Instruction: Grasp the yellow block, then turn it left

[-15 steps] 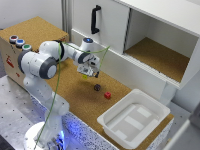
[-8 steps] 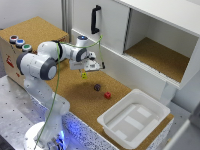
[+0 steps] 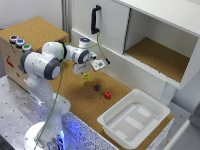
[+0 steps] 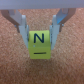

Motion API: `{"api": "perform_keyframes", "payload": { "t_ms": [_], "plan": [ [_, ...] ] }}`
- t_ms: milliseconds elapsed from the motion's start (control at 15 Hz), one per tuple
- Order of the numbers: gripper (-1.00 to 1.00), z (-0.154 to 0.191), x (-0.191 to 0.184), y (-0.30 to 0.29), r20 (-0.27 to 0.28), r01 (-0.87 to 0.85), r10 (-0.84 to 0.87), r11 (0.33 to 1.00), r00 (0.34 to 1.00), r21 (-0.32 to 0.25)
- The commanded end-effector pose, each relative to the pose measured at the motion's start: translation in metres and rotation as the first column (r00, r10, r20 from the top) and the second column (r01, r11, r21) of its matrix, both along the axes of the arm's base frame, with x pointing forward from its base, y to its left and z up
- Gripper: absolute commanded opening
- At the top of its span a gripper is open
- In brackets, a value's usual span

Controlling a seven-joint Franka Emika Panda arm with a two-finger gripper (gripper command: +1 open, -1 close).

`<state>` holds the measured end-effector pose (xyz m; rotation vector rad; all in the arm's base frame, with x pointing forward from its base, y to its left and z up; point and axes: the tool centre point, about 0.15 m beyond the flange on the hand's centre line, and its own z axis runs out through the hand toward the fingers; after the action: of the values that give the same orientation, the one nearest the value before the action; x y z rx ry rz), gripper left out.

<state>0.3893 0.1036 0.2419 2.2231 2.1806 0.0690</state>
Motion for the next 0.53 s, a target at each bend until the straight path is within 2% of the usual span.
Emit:
{"api": "perform_keyframes", "payload": {
  "t_ms": [0, 67, 333, 467],
  "plan": [
    [-1.00, -0.021, 0.004, 0.021, 0.005, -0.062, 0.062, 0.998, 0.998, 0.004],
    [1.00, -0.017, 0.013, 0.022, -0.031, -0.013, 0.013, 1.000, 0.999, 0.013],
    [1.00, 0.013, 0.019, 0.024, -0.074, 0.055, -0.050, 0.996, 0.996, 0.067],
    [1.00, 0.028, 0.008, 0.025, -0.066, 0.028, -0.023, 0.997, 0.998, 0.071]
  ]
}}
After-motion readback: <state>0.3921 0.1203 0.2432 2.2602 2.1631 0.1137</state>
